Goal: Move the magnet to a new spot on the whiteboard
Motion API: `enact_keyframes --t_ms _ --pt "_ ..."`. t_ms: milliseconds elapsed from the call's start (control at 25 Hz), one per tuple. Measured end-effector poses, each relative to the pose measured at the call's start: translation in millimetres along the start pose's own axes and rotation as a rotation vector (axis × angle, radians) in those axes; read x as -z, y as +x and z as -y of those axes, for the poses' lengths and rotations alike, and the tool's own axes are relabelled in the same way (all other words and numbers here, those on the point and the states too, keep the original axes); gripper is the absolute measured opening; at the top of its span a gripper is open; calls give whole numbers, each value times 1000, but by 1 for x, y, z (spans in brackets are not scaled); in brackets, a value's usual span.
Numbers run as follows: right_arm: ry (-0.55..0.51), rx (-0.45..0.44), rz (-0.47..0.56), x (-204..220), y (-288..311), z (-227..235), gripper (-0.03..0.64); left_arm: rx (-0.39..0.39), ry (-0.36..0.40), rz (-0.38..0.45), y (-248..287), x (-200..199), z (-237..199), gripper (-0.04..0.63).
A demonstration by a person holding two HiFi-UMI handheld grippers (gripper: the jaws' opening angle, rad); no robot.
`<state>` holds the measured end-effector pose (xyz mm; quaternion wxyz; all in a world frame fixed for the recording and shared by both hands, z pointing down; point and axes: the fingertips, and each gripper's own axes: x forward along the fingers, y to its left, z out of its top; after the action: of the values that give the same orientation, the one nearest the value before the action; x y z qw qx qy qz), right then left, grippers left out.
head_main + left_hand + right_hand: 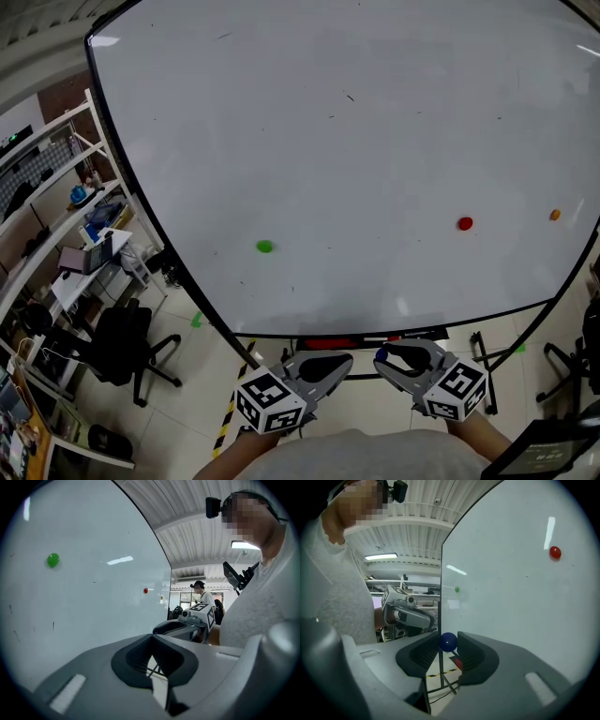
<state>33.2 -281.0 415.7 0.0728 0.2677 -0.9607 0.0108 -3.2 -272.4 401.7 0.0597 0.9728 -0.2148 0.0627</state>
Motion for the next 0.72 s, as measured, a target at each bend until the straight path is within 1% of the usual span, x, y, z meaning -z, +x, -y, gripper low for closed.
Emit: enact_keyframes --t_ms 200,360,720 --pt "-5 -11 -6 2 2 -6 126 -8 14 -14 -1 3 1 -21" --pt "-4 -11 -8 6 4 -6 126 16 -5 3 -1 5 2 -20" --pt "-10 -1 -8 5 -3 -9 126 26 -5 -7 1 4 10 -20"
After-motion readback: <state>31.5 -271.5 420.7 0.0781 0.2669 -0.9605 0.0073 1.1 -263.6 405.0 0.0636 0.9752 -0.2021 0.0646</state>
